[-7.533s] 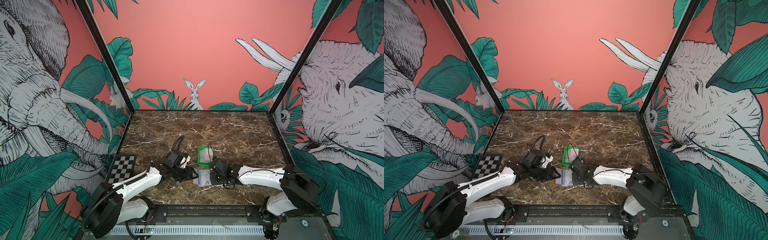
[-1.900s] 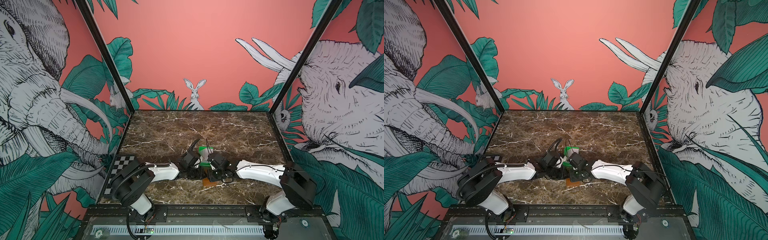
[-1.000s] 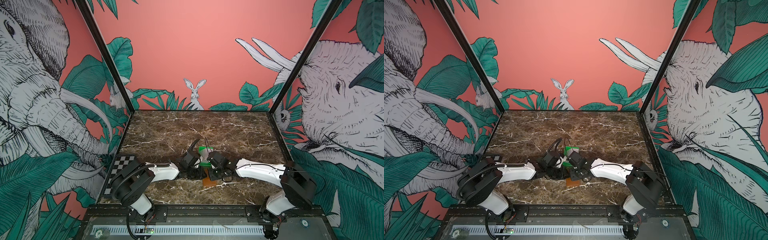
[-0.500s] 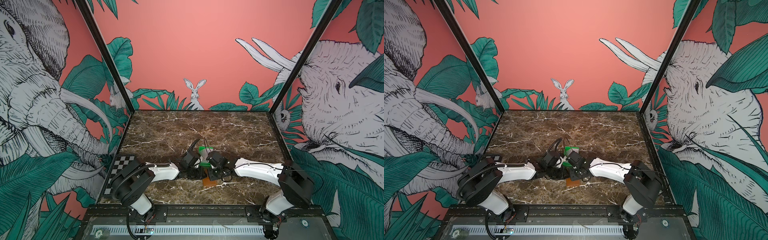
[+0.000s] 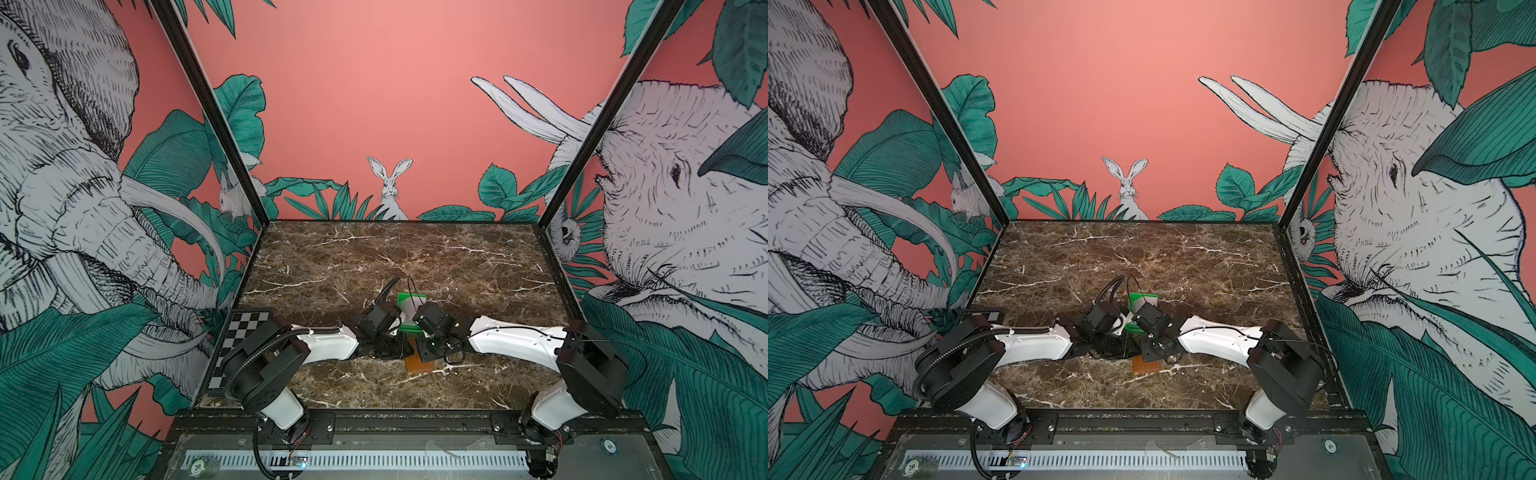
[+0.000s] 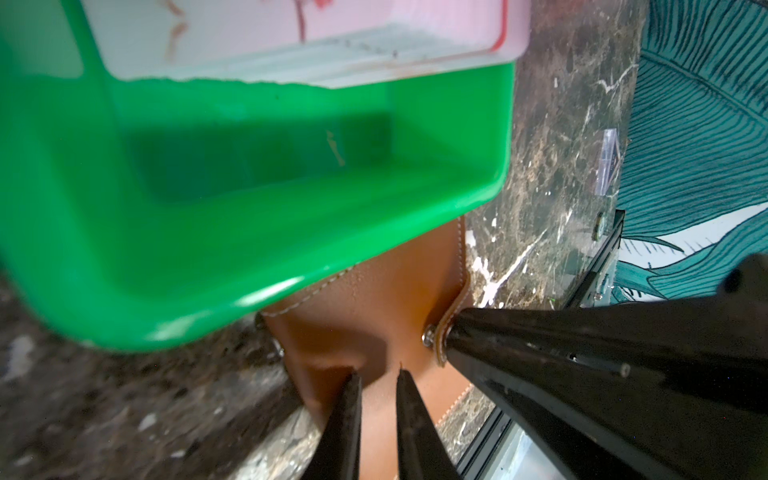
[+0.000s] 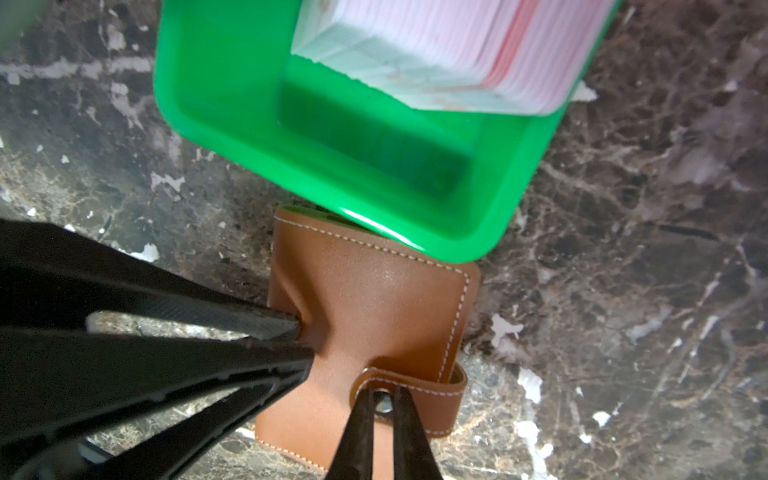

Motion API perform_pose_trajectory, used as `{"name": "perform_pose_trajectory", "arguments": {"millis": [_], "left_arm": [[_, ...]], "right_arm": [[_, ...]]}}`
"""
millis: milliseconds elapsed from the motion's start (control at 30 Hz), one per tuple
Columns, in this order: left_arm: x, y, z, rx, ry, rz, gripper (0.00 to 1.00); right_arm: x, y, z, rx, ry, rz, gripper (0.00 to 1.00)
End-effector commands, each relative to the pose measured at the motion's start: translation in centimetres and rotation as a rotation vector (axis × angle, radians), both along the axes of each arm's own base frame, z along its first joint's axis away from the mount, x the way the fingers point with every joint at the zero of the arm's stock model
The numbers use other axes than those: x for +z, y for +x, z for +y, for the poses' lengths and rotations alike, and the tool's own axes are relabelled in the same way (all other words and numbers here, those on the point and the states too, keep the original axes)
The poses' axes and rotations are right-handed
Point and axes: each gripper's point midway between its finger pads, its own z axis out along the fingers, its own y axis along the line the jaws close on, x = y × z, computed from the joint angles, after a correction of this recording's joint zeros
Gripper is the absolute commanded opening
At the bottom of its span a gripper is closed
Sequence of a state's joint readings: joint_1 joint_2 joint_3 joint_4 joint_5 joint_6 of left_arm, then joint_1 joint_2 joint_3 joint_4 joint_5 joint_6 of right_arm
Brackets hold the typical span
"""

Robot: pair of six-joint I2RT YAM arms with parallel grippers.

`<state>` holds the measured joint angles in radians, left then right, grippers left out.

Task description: Put the credit cards into the card holder

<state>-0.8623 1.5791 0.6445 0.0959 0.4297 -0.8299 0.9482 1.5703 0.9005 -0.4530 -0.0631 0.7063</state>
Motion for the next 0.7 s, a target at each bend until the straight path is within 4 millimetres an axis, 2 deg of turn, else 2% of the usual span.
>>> {"name": "perform_pose_trajectory", "arguments": {"millis": [0, 367, 400, 433, 667], "left_arm": [[-3.1, -1.4, 1.8, 0.005, 0.105, 0.061, 0.19], [-3.2, -1.5, 1.8, 0.004, 0.102, 0.062, 0.19], [-3.2, -1.6, 1.8, 0.002, 0.103, 0.063, 0.18], [-3.2, -1.5, 1.7, 0.002, 0.102, 0.063, 0.19], [-3.1, -1.5, 1.7, 0.001, 0.102, 0.061, 0.18]], "right_arm": [[-0.3, 0.1, 0.3, 0.001, 0.007, 0.004, 0.11], [-0.1, 0.4, 1.0, -0.003, 0.035, -0.001, 0.11], [-0.1, 0.4, 0.9, -0.001, 0.032, 0.000, 0.11], [-1.0, 0.3, 0.6, -0.003, 0.002, 0.014, 0.11], [-1.7, -0.1, -1.1, -0.006, -0.084, 0.024, 0.11]]}}
